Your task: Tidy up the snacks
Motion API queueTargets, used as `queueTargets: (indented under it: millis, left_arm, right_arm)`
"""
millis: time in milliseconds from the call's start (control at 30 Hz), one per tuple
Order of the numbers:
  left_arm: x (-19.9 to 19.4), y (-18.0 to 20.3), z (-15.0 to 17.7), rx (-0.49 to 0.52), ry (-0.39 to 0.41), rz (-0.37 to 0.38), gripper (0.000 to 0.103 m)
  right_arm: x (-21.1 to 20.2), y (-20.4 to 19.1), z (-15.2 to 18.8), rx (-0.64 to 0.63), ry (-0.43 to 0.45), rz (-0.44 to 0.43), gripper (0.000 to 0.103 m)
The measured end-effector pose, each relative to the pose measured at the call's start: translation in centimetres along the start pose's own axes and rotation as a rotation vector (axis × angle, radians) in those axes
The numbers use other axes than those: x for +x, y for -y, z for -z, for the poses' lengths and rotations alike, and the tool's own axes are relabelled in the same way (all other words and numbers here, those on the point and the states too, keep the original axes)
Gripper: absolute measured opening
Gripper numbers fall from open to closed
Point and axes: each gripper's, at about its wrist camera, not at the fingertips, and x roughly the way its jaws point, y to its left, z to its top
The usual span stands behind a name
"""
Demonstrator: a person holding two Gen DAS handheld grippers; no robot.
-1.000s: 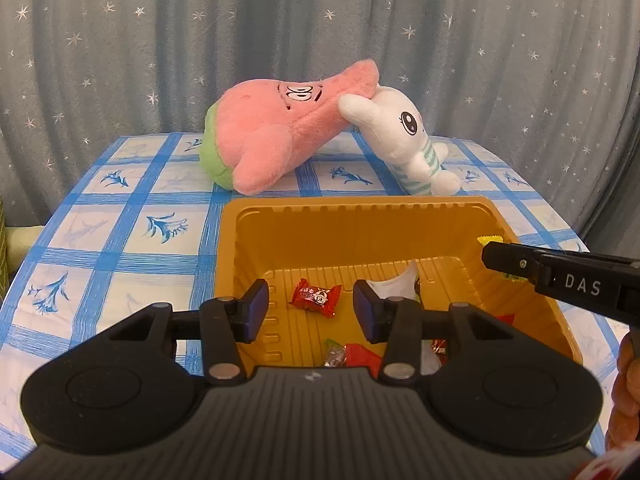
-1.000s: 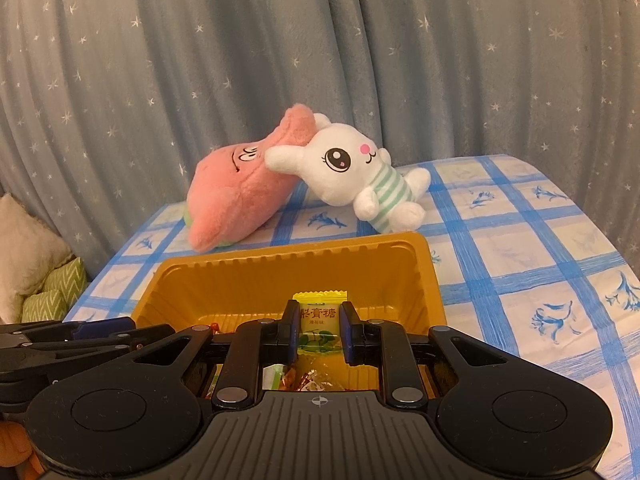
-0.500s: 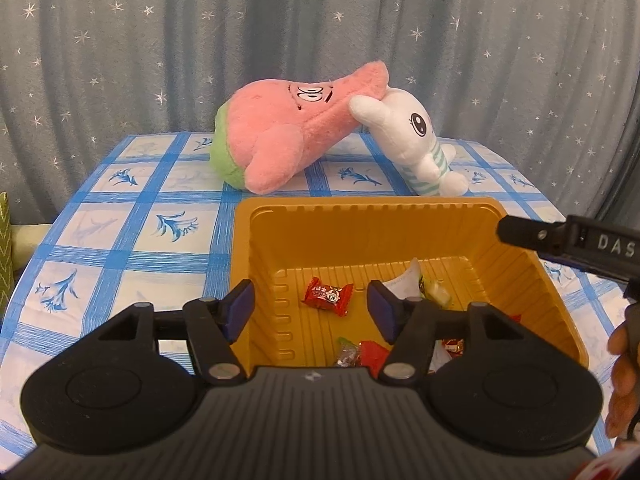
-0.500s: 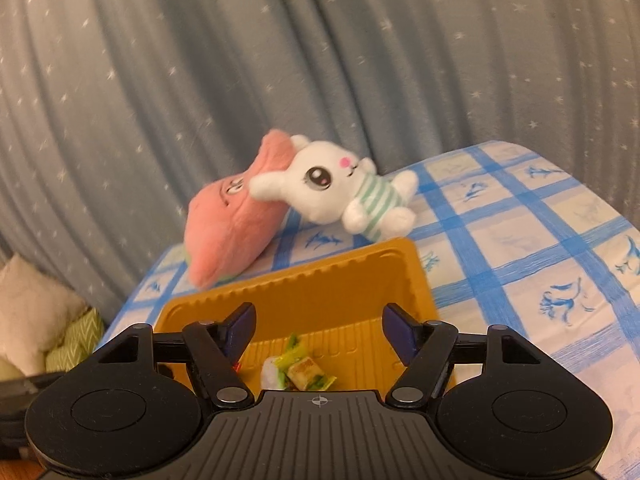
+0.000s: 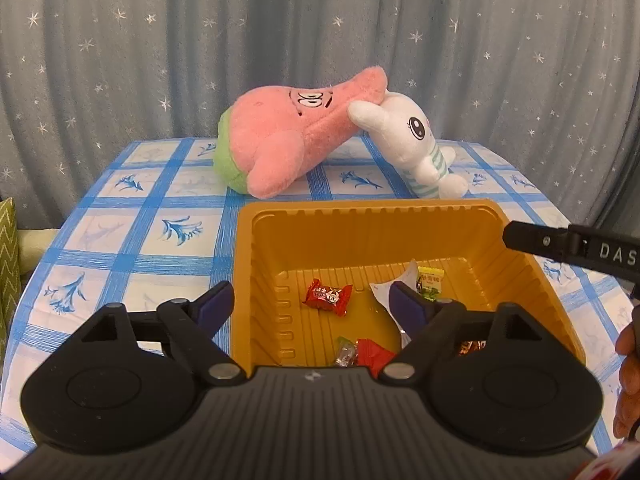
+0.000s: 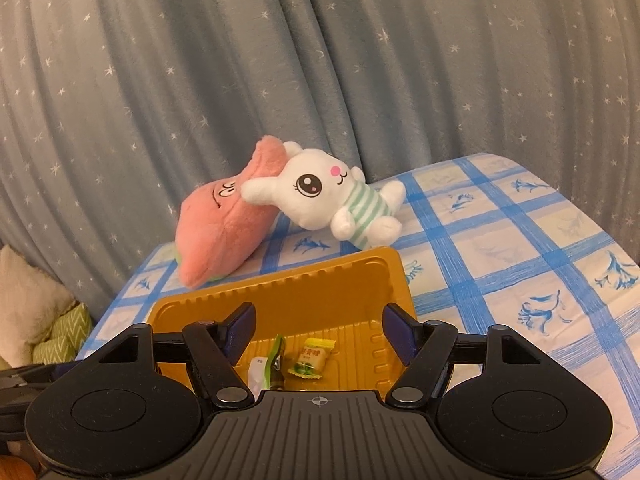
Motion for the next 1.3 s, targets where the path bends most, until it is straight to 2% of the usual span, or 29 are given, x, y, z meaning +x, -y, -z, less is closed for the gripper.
queueTargets:
  millis: [100,267,300,367,433,800,933,1100,1300]
  left_arm:
    - [-0.6,0.3,-0.1,0.002,0.021,-0.019,0.097]
    - [-1.7,1.0,0.0,0.038,0.038,-0.032,0.103]
    - [-1.9,1.0,0.1,0.039,0.039,-0.033,0.103]
    - [-2.3,1.1,0.2,0.035,0.035,-0.037,0.103]
    - [-2.8,1.2,0.4,0.034,0.032,-0.041,0.103]
    - [-7.6,2.2,2.5,0.032,0.048,-0.041,0.103]
    - [-10.0,1.9,3.1,-0.004,0.047,-0.028,0.103]
    - [-13.6,2.0,4.5,-0.008,0.064,-0.042,0.103]
    - [-18.4,2.1,6.6,-0.063,0.064,-0.049,0.103]
  right_arm:
    - [-0.3,-0.4,0.0,-0.026,-0.005,0.008,0.070]
    - [-1.3,-0.6,0.1,-0.074,-0.012,0.020,0.071]
    - [-1.5,-0.7,0.2,-0.083,-0.014,0.023,0.072]
    - [-2.0,-0.6,0.3,-0.093,-0.016,0.027,0.081]
    - [-2.7,-0.5,0.6,-0.104,-0.018,0.030,0.084]
    - [-6.7,0.0,2.1,-0.145,-0.086,0.070,0.087]
    - [-8.9,-0.2,2.6,-0.162,-0.089,0.073,0.087]
    - [-12.2,-0.4,3.5,-0.138,-0.069,0.072,0.087]
    - [-17.0,-0.7,5.1,-0.095,-0.012,0.077,0.087]
